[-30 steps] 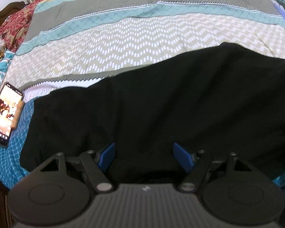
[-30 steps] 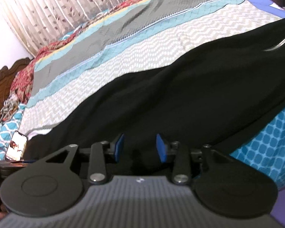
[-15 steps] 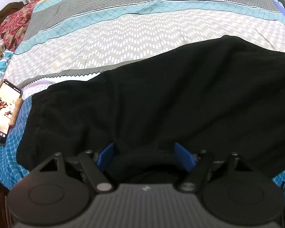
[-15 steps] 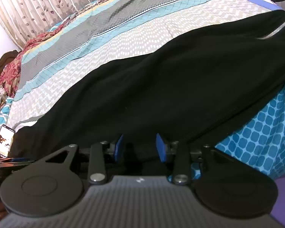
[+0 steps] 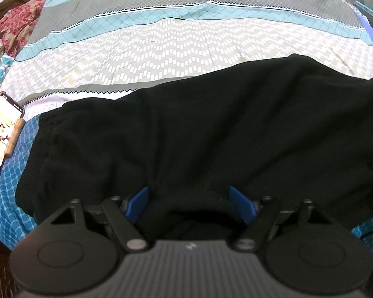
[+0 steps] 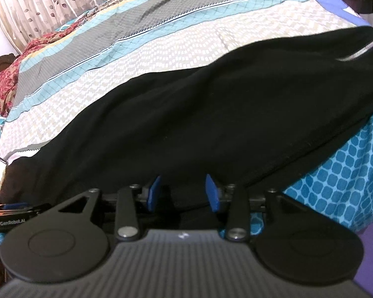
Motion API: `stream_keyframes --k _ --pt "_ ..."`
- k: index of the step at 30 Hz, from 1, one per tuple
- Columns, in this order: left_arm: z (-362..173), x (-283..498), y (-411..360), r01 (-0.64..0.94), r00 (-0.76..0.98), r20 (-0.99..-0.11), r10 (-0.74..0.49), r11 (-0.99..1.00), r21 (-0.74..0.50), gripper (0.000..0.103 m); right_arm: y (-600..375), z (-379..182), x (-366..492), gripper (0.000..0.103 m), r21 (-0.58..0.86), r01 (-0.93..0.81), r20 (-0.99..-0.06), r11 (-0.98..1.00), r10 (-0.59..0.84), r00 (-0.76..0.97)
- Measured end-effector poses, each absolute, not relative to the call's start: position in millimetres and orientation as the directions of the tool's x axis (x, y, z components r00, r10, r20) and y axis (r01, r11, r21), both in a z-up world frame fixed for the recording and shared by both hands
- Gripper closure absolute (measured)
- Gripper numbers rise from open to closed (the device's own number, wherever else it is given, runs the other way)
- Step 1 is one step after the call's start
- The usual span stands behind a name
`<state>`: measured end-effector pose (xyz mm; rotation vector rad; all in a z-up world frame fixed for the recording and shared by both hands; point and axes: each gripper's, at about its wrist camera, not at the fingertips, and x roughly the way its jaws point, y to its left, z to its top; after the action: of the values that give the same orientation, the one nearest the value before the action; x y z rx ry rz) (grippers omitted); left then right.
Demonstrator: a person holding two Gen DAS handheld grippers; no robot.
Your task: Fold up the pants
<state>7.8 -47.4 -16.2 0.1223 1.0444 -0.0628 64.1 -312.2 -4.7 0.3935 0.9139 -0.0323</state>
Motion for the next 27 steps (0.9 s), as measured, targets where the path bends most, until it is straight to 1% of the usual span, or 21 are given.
stream_keyframes --k 7,10,13,14,23,27 --pt "-13 2 -41 0.106 0.503 -0.864 -0.027 0.994 0.031 0.029 -283 6 66 0.06 0.302 0.063 -0.754 0.951 0.198 0.626" --pt "-13 1 -38 0.107 0.502 -0.864 -0.04 0.994 0.017 0.029 -269 3 69 0.06 0.295 0.006 -0.763 0.956 0.232 0.603" --pt "-14 1 -35 0.106 0.498 -0.865 -0.053 0.994 0.0 0.029 -261 -15 74 0.059 0.291 0.007 -0.821 0.957 0.246 0.515" --pt "-14 1 -34 0.105 0.497 -0.866 -0.058 0.994 -0.006 0.029 -261 -19 73 0.059 0.281 0.007 -0.826 0.96 0.238 0.511" --pt "-9 4 -27 0.086 0.458 -0.883 -0.104 0.994 -0.072 0.029 -265 -17 68 0.059 0.286 -0.001 -0.824 0.958 0.247 0.511" --pt "-2 2 -28 0.087 0.468 -0.878 -0.103 0.994 -0.07 0.03 -260 -14 66 0.059 0.309 -0.007 -0.816 0.951 0.269 0.511"
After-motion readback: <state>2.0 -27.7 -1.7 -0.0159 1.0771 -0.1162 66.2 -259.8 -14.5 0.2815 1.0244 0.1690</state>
